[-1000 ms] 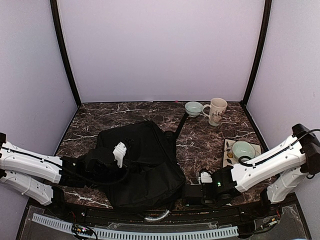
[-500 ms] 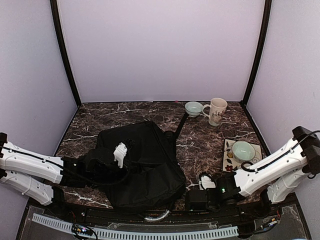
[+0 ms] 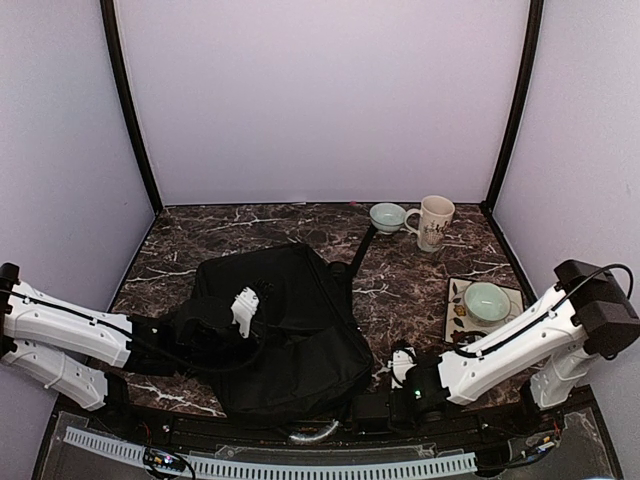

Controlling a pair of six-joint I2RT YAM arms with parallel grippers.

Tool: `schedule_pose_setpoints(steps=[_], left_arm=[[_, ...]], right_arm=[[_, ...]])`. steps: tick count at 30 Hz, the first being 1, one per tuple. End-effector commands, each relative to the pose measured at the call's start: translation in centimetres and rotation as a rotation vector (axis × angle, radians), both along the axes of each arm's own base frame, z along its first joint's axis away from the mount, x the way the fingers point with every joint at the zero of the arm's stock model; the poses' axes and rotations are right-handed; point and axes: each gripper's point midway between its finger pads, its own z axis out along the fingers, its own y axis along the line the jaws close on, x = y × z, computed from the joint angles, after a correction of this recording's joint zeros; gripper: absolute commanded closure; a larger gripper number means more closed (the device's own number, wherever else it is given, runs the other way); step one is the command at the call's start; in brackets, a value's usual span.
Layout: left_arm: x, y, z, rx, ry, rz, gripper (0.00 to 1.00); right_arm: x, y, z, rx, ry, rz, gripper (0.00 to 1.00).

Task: Pack the student bag
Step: Pick up the pen from the center of the board.

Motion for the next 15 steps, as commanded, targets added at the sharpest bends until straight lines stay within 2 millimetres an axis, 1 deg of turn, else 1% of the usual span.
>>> schedule_pose_setpoints(steps=[1,4,7,12,15], left_arm=[[-0.3,-0.4,1.4,-0.061,-0.007,-0.024,1.0],[-0.5,-0.2,1.4,-0.063,-0.007,-0.025,1.0],[-0.5,0.0,1.6,-0.071,-0.01,-0.021,1.0],[-0.5,0.3,1.8,-0.077,-0.014,-0.017,1.0],[-0.5,0.5,2.0,-0.083,-0.017,-0.014,1.0]], right_arm=[[-2.0,-3.4,-3.0,-0.161,0.087,-0.038,0.69],[-2.4,-3.9,-3.4,-0.145,0.098,-0.054,0.72],[-2.9,-4.2,-4.0,-0.093,0.123,-0.063,0.76],[-3.6,-4.1,-5.2,0.006,0.171,-0.046,0.76],[-3.8,-4.4,-5.3,0.031,0.184,-0.046,0.77]])
